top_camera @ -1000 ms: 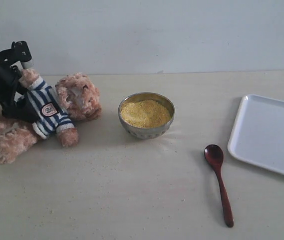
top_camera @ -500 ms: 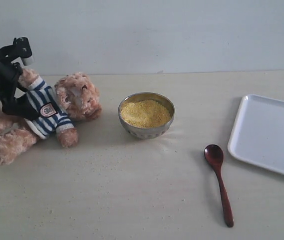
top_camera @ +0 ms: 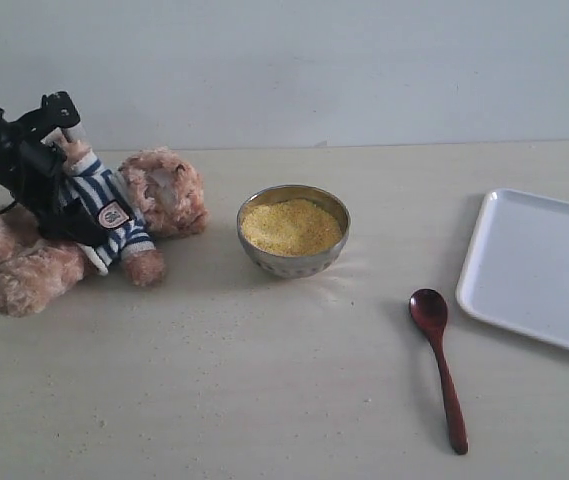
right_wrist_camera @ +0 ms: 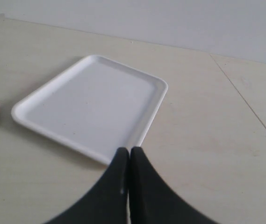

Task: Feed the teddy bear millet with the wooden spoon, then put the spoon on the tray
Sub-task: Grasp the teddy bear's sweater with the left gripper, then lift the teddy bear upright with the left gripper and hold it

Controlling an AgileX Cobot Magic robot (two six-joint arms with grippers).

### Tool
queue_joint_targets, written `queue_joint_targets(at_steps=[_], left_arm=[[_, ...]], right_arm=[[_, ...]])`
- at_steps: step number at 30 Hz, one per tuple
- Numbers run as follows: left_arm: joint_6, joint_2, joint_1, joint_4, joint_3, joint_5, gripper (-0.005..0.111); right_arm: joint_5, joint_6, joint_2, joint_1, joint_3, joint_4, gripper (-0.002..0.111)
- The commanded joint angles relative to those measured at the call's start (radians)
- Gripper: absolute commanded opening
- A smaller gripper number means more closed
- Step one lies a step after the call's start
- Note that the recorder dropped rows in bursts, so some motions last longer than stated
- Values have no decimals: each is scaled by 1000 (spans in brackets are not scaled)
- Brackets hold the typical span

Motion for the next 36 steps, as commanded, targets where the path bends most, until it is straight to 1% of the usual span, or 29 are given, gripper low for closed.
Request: queue_joint_targets(at_steps=[1, 3, 4, 5, 6, 8, 9, 14, 16, 17, 19, 20, 21, 22, 23, 24, 26, 28, 30, 31, 33, 36], left_arm=[[-23, 21, -2, -38, -2, -24, 104], [-57, 21, -2, -38, -2, -52, 92], [-71, 21, -2, -38, -2, -69, 81], [-74, 21, -2, -38, -2, -84, 66], [-74, 21, -2, -38, -2, -89, 50], [-74, 21, -2, -38, -2, -93, 12], [-72, 21, -2, -39, -2, -93, 6], [-127, 5, -2, -55, -2, -71, 5], [-271, -31, -2, -55, -2, -100, 5], [-380, -57, 0, -55, -2, -107, 5], [-515, -103, 0, -73, -2, -78, 5], [-564, -122, 0, -135, -2, -37, 5], [-599, -142, 0, -250, 15, 16, 5], [-602, -159, 0, -366, 48, 56, 5], [-602, -185, -4, -487, 107, 76, 5], [-602, -210, -12, -547, 164, 78, 5], [-602, -294, -47, -564, 327, 10, 5], [-572, -394, -84, -576, 520, -168, 5], [-547, -460, -92, -607, 618, -248, 5], [-530, -496, -92, -626, 666, -266, 5], [-479, -555, -92, -644, 745, -280, 5], [-357, -630, -92, -666, 846, -303, 5]], right_arm=[[-3, 2, -5, 3, -1, -5, 0], [-3, 2, -5, 3, -1, -5, 0], [-3, 2, -5, 3, -1, -5, 0], [-3, 2, -5, 3, -1, -5, 0], [-3, 2, -5, 3, -1, -5, 0], [-3, 2, -5, 3, -1, -5, 0], [-3, 2, -5, 3, -1, -5, 0], [-3, 2, -5, 3, -1, -5, 0], [-3, 2, -5, 3, -1, -5, 0], [-3, 2, -5, 3, -1, -5, 0], [-3, 2, -5, 3, -1, -5, 0], [-3, 2, -5, 3, -1, -5, 0], [-3, 2, -5, 3, -1, -5, 0], [-3, 2, -5, 3, -1, -5, 0], [-3, 2, -5, 3, -1, -5, 0], [-3, 2, -5, 3, -1, -5, 0], [-3, 2, -5, 3, -1, -5, 0], [-3, 2, -5, 3, -1, -5, 0], [-3, 2, -5, 3, -1, -5, 0], [-3, 2, -5, 3, -1, -5, 0], [-3, 2, -5, 3, -1, -5, 0], [-3, 2, -5, 3, -1, -5, 0]])
